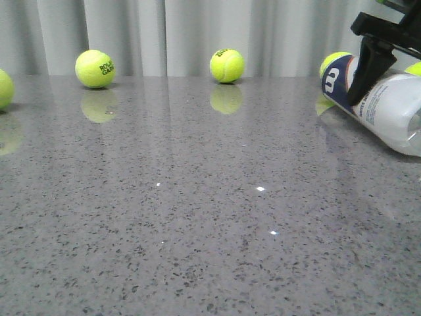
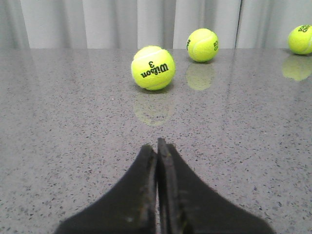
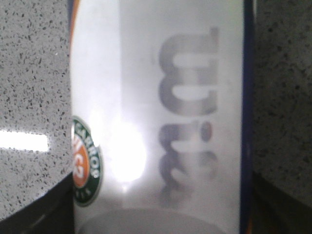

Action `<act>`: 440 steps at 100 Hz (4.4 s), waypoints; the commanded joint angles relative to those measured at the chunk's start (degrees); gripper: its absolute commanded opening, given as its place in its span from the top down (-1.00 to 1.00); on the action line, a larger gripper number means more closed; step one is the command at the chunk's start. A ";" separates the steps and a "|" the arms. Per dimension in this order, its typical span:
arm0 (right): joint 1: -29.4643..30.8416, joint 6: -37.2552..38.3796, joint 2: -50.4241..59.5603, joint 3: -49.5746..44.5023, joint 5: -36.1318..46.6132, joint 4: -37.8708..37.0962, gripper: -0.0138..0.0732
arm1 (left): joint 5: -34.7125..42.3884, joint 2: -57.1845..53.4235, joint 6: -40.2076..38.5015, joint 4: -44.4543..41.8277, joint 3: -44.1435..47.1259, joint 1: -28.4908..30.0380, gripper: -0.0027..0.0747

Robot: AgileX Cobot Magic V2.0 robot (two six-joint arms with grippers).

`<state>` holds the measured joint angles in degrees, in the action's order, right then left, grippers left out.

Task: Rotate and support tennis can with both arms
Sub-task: 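Grasp the can with the right gripper, lift and reposition it, then set the can down on its side, open and raise the right gripper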

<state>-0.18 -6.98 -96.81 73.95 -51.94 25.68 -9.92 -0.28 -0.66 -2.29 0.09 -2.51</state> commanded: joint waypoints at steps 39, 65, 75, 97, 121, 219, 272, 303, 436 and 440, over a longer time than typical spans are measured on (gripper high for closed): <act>-10.16 -23.86 2.04 14.81 -7.46 -1.55 0.20 | 4.52 -1.65 -0.68 0.56 2.56 -0.41 0.98; -21.62 -49.44 1.53 15.94 -5.76 -6.84 0.20 | 4.52 -1.65 -0.68 0.56 2.56 -0.41 0.98; -23.83 -55.65 0.59 15.94 -5.59 -6.84 0.20 | 4.52 -1.65 -0.68 0.56 2.56 -0.41 0.98; -24.48 -61.57 -2.42 15.94 -6.49 -8.62 0.17 | 4.52 -1.65 -0.68 0.56 2.56 -0.41 0.98; -24.48 -61.71 -4.33 15.94 -6.43 -8.84 -0.51 | 4.52 -1.65 -0.68 0.56 2.56 -0.41 0.98; -24.48 -46.61 11.17 17.04 -6.88 -8.82 0.83 | 4.52 -1.65 -0.68 -0.57 2.56 -0.41 0.98; -24.36 -10.04 30.97 -5.32 13.39 -8.83 0.82 | 4.63 -1.65 -0.68 -0.57 2.46 -0.41 0.98; -24.36 -10.10 51.65 -28.43 34.50 -8.83 0.82 | 7.08 -1.65 -0.68 -0.57 2.46 -0.41 0.98; -24.36 -10.15 82.66 -50.05 40.05 -8.83 0.82 | -25.72 50.08 3.48 17.13 -43.61 -0.53 -0.49; -24.36 -10.15 82.66 -50.05 40.05 -8.83 0.82 | -26.47 52.52 6.96 21.39 -44.79 -0.53 -0.46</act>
<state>-24.73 -17.10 -13.60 22.52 -16.43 16.26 -38.12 48.35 1.65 10.28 -40.44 -2.64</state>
